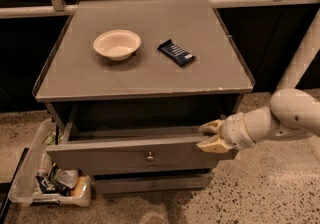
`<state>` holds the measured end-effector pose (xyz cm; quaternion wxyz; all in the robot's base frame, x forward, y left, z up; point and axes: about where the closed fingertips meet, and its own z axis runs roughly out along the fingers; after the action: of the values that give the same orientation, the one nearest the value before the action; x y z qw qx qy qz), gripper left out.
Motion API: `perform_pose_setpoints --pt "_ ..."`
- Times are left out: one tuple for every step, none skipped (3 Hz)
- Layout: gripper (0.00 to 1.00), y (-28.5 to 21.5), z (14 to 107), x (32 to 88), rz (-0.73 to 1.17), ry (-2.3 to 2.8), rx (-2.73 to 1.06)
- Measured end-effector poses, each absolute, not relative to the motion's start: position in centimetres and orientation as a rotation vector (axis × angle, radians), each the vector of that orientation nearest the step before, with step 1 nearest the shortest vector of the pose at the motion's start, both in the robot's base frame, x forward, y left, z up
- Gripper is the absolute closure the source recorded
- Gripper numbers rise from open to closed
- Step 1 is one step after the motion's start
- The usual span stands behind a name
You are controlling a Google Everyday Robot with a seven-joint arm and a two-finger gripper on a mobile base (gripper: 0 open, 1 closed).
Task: Open top drawer
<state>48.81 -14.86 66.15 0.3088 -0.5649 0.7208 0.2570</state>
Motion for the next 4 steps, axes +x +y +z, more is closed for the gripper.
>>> perform_pose_setpoints --pt "0.86 -14.86 66.15 48.81 0.679 1.905 -1.493" --pt "0.62 -14.85 66.15 48.81 0.679 1.905 -1.493" --pt "0.39 -14.85 66.15 48.81 0.680 1.905 -1.493" --pt "0.16 -14.85 66.15 48.81 0.680 1.905 -1.493"
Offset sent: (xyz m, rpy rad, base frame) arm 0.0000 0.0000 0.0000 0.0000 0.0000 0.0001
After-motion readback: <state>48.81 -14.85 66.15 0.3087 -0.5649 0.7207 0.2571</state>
